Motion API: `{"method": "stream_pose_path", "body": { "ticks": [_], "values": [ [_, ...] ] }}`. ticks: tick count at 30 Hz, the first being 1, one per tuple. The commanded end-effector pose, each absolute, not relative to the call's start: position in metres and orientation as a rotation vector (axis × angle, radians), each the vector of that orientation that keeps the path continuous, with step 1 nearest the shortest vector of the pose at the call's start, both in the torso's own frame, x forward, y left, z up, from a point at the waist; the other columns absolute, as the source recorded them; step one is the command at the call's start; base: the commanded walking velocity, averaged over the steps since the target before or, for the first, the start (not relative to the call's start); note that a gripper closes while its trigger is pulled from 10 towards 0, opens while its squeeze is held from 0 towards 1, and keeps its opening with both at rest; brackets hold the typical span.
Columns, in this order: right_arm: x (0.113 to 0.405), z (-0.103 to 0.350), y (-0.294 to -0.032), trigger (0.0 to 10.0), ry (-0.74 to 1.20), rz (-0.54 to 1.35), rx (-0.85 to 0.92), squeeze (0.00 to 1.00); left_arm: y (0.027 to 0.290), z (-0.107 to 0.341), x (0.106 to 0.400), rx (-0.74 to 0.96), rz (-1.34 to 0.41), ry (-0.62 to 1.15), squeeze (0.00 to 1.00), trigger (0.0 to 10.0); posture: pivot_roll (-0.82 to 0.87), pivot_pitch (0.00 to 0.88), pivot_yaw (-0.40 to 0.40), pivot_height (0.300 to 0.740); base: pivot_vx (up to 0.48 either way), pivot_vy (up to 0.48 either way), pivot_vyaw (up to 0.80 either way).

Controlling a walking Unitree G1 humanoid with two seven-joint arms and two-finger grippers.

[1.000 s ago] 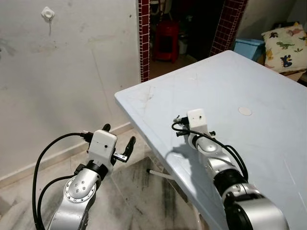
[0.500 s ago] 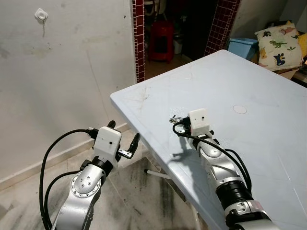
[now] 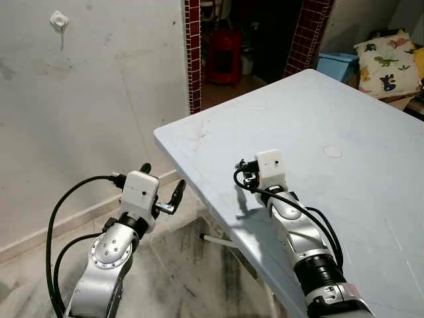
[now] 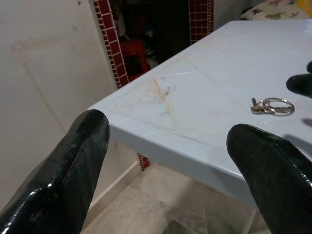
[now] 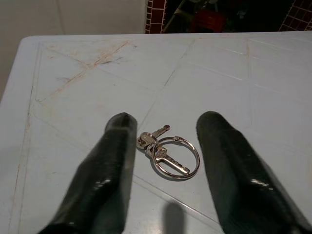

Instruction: Hang keys on a hook

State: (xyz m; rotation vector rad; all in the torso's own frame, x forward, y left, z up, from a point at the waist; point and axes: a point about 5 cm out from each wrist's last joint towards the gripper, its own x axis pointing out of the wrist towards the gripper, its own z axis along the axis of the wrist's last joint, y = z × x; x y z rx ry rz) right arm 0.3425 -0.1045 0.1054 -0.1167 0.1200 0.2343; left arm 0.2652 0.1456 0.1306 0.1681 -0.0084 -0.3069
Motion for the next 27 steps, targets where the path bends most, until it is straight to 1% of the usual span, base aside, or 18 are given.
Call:
{"method": "stream_pose_path", "body": {
  "ticks": [1, 6, 10, 11, 12, 14, 16, 18, 22, 25, 27],
  "values": [
    [0.342, 0.112, -0.103, 10.0, 0.095, 0.237, -0.100, 1.00, 0.150, 0.134, 0.267, 0.175, -0.298, -0.017, 0.00, 10.0, 0.10, 0.000, 0.011, 0.740, 0.000, 0.000, 0.00],
    [0.339, 0.127, -0.106, 10.0, 0.028, 0.230, -0.066, 1.00, 0.158, 0.150, 0.266, 0.137, -0.226, -0.073, 0.00, 10.0, 0.09, 0.000, 0.006, 0.740, 0.000, 0.000, 0.00],
    [0.331, 0.138, -0.111, 10.0, -0.027, 0.231, -0.034, 1.00, 0.164, 0.158, 0.261, 0.143, -0.185, -0.110, 0.00, 10.0, 0.09, 0.000, 0.002, 0.740, 0.000, 0.000, 0.00],
    [0.325, 0.146, -0.115, 10.0, -0.062, 0.226, -0.015, 1.00, 0.167, 0.163, 0.255, 0.143, -0.187, -0.126, 0.00, 10.0, 0.09, 0.000, 0.002, 0.740, 0.000, 0.000, 0.00],
    [0.325, 0.146, -0.115, 10.0, -0.062, 0.226, -0.015, 1.00, 0.167, 0.163, 0.255, 0.143, -0.187, -0.126, 0.00, 10.0, 0.09, 0.000, 0.002, 0.740, 0.000, 0.000, 0.00],
    [0.315, 0.153, -0.120, 10.0, -0.088, 0.225, -0.002, 1.00, 0.172, 0.165, 0.248, 0.152, -0.190, -0.129, 0.00, 10.0, 0.07, 0.000, -0.005, 0.740, 0.000, 0.000, 0.00],
    [0.309, 0.156, -0.122, 10.0, -0.096, 0.225, -0.003, 1.00, 0.173, 0.165, 0.246, 0.151, -0.191, -0.126, 0.00, 10.0, 0.07, 0.000, -0.009, 0.740, 0.000, 0.000, 0.00],
    [0.296, 0.158, -0.131, 10.0, -0.095, 0.206, -0.010, 1.00, 0.177, 0.165, 0.243, 0.151, -0.182, -0.123, 0.00, 10.0, 0.06, 0.000, -0.014, 0.740, 0.000, 0.000, 0.00],
    [0.282, 0.160, -0.136, 10.0, -0.082, 0.200, -0.005, 1.00, 0.177, 0.163, 0.238, 0.140, -0.168, -0.109, 0.00, 10.0, 0.06, 0.000, -0.011, 0.740, 0.000, 0.000, 0.00],
    [0.270, 0.160, -0.139, 10.0, -0.048, 0.194, -0.002, 1.00, 0.178, 0.154, 0.228, 0.106, -0.142, -0.060, 0.00, 10.0, 0.05, 0.000, -0.008, 0.740, 0.000, 0.000, 0.00],
    [0.263, 0.160, -0.140, 10.0, -0.035, 0.201, -0.005, 1.00, 0.174, 0.148, 0.220, 0.105, -0.157, -0.038, 0.00, 10.0, 0.04, 0.000, -0.005, 0.740, 0.000, 0.000, 0.00]
  ]
}}
